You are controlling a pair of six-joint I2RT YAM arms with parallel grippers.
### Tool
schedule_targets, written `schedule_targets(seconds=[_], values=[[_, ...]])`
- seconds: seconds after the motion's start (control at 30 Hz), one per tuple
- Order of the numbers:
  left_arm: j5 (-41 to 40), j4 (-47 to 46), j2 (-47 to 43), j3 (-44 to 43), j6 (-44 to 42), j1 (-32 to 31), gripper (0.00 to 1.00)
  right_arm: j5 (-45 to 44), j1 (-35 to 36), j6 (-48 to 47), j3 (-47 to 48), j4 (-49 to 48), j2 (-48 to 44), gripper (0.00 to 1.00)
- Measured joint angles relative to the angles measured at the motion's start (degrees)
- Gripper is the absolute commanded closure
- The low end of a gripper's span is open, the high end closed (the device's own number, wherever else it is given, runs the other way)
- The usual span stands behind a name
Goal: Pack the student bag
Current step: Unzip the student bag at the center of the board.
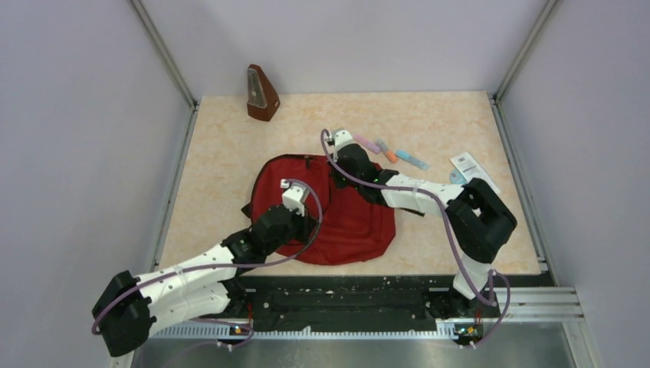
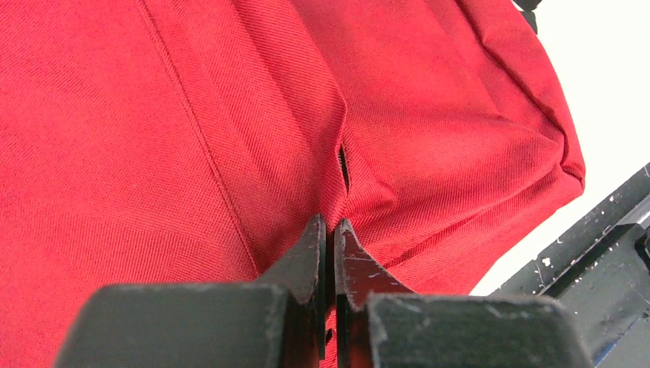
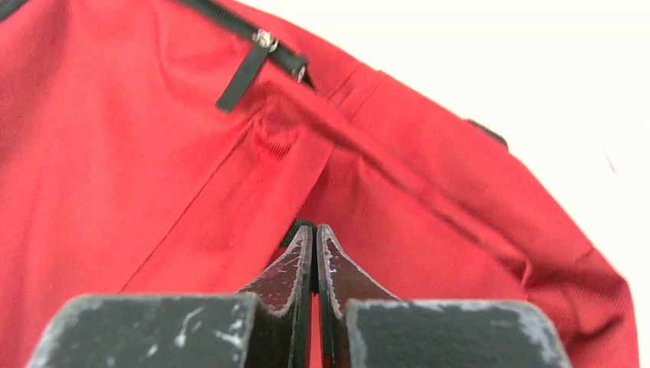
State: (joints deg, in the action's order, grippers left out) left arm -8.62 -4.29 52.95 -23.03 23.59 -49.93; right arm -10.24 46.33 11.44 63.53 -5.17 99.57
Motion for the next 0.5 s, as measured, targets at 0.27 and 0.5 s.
schedule_targets(seconds=[0.27,0.5], values=[[-2.62,10.27,-7.61,0.11,3.26,-0.09,1.0,-1.11,-2.54,-0.55,9.05,0.02,6.97,1.0],[-4.87,16.83,-12.11,-0.13,4.66,-0.15,0.41,1.2,-2.71,-2.95,10.47,2.27,7.56,0.64]])
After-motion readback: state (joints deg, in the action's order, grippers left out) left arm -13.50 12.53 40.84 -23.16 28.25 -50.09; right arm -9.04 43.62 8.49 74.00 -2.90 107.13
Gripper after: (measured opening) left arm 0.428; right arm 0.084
